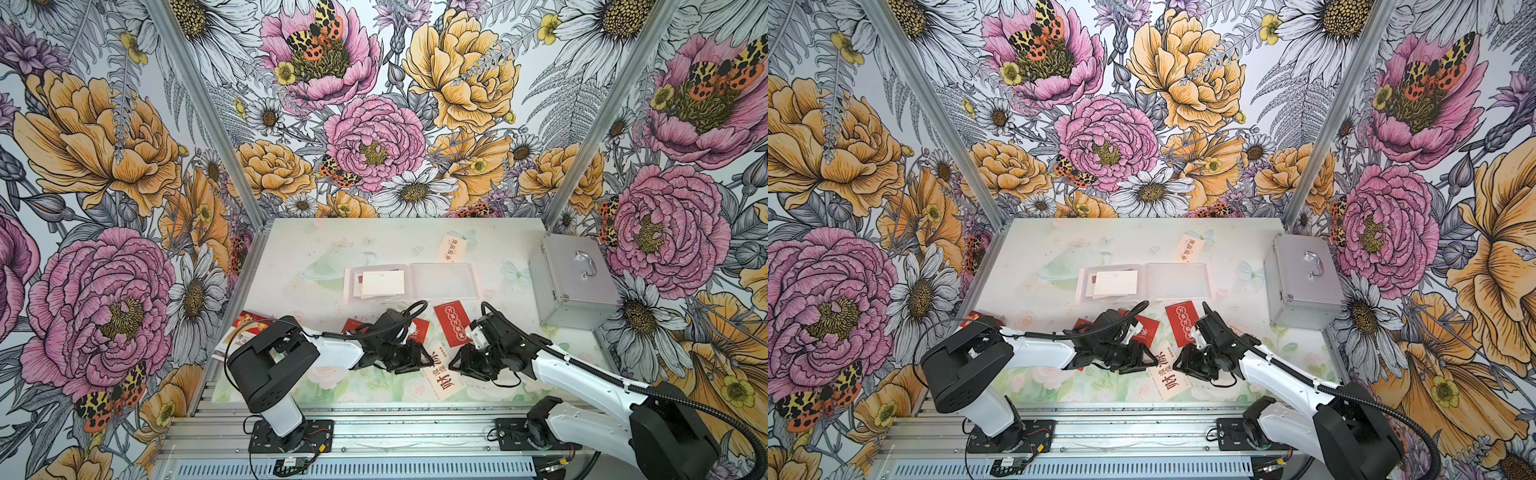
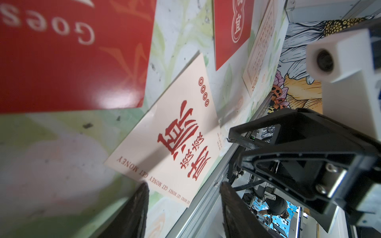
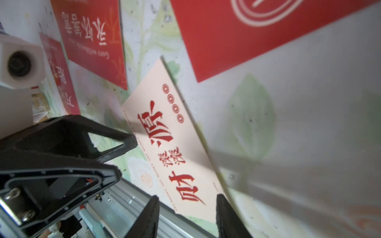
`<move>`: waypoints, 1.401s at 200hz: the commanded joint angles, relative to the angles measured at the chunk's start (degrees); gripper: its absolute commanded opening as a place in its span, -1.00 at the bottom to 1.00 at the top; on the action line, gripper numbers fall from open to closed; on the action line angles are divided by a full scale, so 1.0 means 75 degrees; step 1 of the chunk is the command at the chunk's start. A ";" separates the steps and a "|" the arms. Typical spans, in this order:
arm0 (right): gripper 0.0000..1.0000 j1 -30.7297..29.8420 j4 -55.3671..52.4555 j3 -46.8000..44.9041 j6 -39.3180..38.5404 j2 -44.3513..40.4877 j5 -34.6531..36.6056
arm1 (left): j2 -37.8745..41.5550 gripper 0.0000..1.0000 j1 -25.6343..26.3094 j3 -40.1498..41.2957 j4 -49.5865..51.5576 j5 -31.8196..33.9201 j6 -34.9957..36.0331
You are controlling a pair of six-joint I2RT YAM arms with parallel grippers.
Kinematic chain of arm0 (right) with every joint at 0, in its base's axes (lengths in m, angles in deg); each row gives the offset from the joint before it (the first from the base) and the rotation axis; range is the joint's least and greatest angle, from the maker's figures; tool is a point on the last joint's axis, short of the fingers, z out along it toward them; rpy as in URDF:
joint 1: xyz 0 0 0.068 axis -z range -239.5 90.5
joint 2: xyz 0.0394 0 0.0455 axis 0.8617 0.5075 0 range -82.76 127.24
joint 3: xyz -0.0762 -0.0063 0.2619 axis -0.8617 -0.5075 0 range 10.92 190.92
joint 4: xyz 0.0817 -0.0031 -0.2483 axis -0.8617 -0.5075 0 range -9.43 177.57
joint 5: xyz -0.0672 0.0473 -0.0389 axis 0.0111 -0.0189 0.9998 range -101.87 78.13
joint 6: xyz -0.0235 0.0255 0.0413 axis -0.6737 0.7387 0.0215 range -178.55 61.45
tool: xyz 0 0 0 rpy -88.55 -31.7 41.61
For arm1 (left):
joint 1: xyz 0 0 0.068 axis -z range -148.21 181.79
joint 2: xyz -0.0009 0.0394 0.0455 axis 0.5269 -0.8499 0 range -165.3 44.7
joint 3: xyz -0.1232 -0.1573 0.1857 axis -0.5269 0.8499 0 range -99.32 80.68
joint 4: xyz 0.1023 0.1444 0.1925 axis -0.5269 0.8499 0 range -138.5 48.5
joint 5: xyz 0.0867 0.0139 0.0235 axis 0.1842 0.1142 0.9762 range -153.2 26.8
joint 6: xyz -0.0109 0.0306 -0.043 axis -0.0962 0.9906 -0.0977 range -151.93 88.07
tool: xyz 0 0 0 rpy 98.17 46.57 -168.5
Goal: Place the photos into the photo albums
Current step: Pick up the photo at the center of the board.
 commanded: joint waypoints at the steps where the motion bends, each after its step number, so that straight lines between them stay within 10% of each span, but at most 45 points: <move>1: -0.07 0.0016 -0.0616 0.0151 -0.0379 0.0254 0.0941 | 0.0032 0.15 -0.0071 0.0260 0.0244 0.0243 0.0045; 183: -0.08 0.0050 0.0461 0.0348 -0.0560 0.0870 -0.0898 | -0.0988 0.14 0.0152 0.0460 -0.1188 0.0252 -0.0517; 280: -0.40 0.0275 0.0880 0.0372 -0.0302 0.0434 -0.1538 | -0.1213 0.14 0.0093 0.0439 -0.1408 0.0243 -0.0533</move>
